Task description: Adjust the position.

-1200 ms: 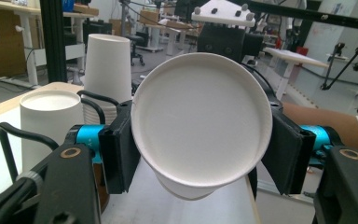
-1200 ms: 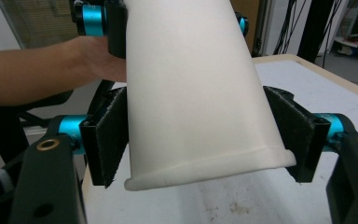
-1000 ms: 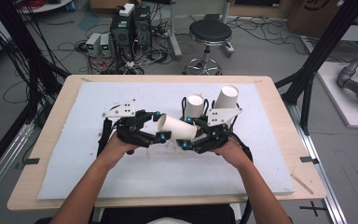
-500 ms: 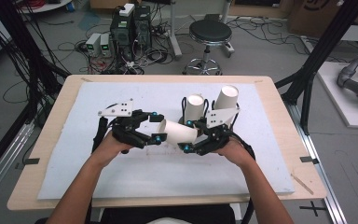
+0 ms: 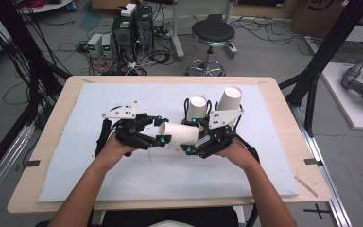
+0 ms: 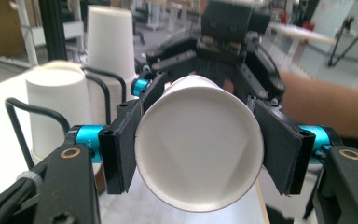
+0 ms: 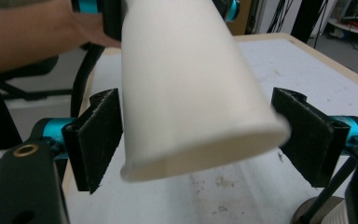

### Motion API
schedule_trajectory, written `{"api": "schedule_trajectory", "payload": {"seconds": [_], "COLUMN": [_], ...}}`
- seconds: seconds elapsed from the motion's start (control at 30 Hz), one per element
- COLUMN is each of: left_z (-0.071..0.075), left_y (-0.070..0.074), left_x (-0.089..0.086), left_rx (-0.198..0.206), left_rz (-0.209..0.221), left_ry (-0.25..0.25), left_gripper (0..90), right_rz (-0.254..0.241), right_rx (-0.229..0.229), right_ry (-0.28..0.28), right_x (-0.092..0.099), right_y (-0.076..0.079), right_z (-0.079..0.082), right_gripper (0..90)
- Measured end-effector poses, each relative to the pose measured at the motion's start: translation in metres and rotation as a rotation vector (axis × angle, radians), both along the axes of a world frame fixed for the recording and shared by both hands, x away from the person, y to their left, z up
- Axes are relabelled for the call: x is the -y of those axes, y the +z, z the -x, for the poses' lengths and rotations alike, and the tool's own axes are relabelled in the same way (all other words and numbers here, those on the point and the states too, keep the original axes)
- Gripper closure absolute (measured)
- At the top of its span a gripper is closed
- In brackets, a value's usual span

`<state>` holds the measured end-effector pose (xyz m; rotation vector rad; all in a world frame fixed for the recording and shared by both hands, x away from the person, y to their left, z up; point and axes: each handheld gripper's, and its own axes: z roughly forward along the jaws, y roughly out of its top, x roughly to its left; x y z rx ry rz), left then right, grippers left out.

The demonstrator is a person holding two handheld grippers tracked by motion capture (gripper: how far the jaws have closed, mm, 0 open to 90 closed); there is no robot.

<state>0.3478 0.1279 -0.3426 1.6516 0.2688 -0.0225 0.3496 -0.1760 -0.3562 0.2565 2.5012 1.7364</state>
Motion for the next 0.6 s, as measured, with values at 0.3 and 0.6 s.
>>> {"api": "schedule_trajectory", "payload": {"seconds": [0.3,0.6], "left_z": [-0.0013,-0.001], "left_y": [-0.0061,-0.009], "left_x": [0.0013,0.0021], "left_rx": [-0.017,0.015], "left_rz": [0.071,0.031], "left_ry": [0.005,-0.006], "left_gripper": [35.7,35.8], "right_rz": [-0.081,-0.078], "right_rx": [-0.013,-0.022], "right_ry": [-0.017,0.011], "right_x": [0.0022,0.0078], "right_y": [-0.0016,-0.0025], "right_z": [-0.0007,-0.0032], "right_gripper": [19.1,28.1]}}
